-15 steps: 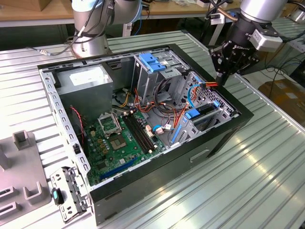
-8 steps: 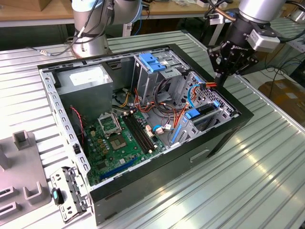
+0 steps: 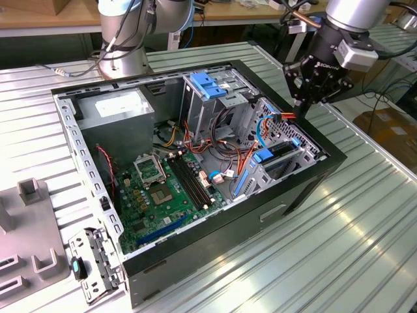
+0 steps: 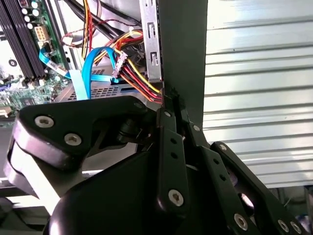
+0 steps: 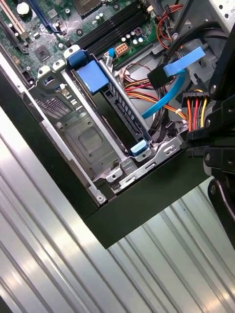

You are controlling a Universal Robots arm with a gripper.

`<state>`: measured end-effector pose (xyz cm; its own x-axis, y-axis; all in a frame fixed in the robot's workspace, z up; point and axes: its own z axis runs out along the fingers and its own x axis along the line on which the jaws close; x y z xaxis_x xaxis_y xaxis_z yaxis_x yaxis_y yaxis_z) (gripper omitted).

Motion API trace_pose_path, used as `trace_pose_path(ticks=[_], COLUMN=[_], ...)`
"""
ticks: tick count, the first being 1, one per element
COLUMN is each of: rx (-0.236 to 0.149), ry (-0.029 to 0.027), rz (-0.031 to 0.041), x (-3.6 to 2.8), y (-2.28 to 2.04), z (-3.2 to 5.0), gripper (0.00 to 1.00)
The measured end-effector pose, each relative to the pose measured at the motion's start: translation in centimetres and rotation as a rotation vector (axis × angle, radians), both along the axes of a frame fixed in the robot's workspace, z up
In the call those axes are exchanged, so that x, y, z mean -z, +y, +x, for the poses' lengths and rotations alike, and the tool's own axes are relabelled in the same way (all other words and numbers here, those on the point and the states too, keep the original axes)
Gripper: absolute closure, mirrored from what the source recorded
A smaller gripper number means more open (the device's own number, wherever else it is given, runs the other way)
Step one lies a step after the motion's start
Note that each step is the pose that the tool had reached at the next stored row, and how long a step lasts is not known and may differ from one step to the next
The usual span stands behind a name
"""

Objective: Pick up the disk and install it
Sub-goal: 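Insert the first disk wire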

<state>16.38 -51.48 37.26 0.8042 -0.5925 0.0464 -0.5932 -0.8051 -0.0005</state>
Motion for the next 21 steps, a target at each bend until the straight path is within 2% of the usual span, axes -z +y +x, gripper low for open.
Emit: trace_pose_path(ticks=[4, 8, 10, 15, 21], rx=[0.053, 0.085, 0.122, 0.184, 0.194], ry=[0.0, 0.0, 0.0, -0.0001, 0.0], rz=[0.0, 0.0002, 0.0001, 0.0001, 0.0001], x=[0.05, 0.09, 0.12, 0.19, 0.24], y=[0.0, 0.0, 0.0, 0.0, 0.0], z=[0.0, -0.03, -0.06, -0.07, -1.08], gripper=[0.83, 0.83, 0.83, 0.83, 0.83])
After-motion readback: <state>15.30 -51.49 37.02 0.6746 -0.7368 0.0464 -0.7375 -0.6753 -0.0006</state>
